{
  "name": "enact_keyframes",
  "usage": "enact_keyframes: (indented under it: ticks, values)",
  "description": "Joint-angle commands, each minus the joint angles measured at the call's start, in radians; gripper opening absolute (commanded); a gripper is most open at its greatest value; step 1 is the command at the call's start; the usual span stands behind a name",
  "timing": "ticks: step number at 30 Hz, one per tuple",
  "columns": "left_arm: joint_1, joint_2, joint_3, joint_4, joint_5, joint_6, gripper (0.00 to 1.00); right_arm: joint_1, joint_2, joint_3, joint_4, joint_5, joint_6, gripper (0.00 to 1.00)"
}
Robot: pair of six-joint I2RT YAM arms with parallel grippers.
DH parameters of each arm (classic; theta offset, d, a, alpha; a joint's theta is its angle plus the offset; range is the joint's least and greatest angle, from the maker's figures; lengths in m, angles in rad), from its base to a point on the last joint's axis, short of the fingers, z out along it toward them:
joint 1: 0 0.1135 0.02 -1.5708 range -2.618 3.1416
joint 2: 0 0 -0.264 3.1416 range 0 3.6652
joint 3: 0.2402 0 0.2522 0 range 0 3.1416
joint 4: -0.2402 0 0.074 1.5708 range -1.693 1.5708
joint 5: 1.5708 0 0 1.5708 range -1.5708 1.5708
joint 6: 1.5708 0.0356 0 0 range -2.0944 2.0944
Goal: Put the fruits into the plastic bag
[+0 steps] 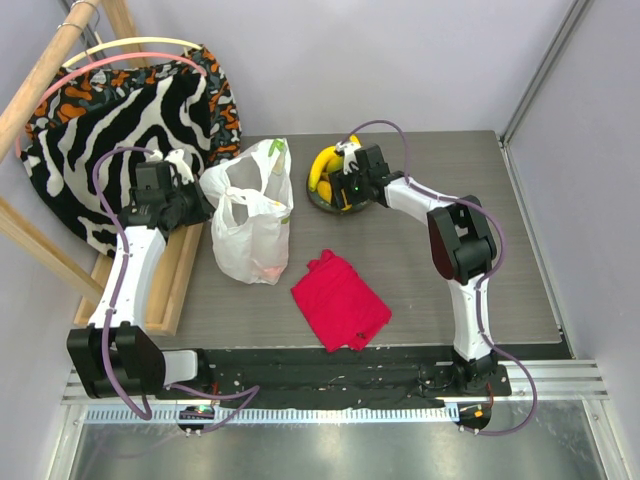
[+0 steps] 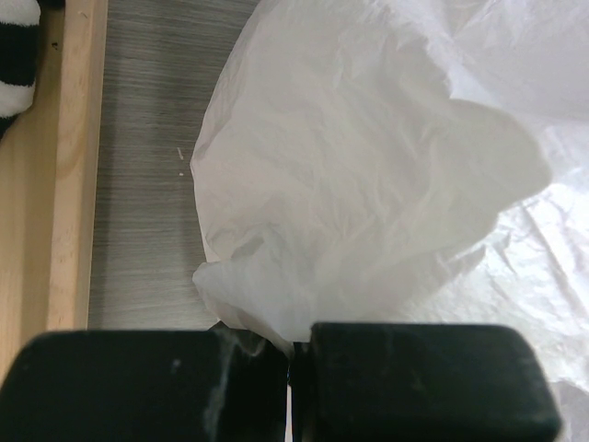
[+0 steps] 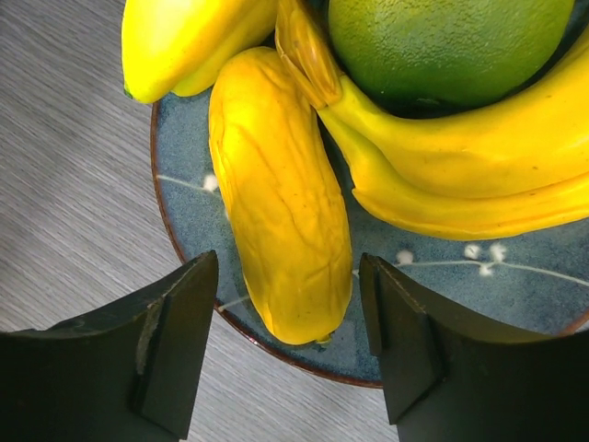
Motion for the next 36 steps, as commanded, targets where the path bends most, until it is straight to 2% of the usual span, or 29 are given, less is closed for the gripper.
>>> enact_keyframes:
  ticks: [1,5,11,20,30,36]
  values:
    - [0.007,0.003,0.005,0.015,0.009,0.003,0.00,-0.004,0.009,0.046,0.043,-0.032,0.003,0.66]
    - [0.007,0.004,0.005,0.012,0.005,0.004,0.00,-0.006,0.019,0.052,0.037,-0.033,-0.003,0.62]
    - [0.006,-0.003,0.005,0.015,0.014,0.008,0.00,-0.006,0.022,0.054,0.036,-0.066,-0.011,0.45]
    - [0.007,-0.003,0.005,0.015,0.015,0.006,0.00,-0.006,-0.036,0.014,0.042,-0.089,-0.031,0.26]
    - [0.007,-0.005,0.003,0.015,0.020,0.001,0.00,-0.004,-0.237,-0.204,0.144,-0.078,-0.033,0.20]
    - [0.006,-0.006,0.002,0.020,0.025,-0.002,0.00,-0.003,-0.316,-0.275,0.143,-0.083,-0.017,0.18]
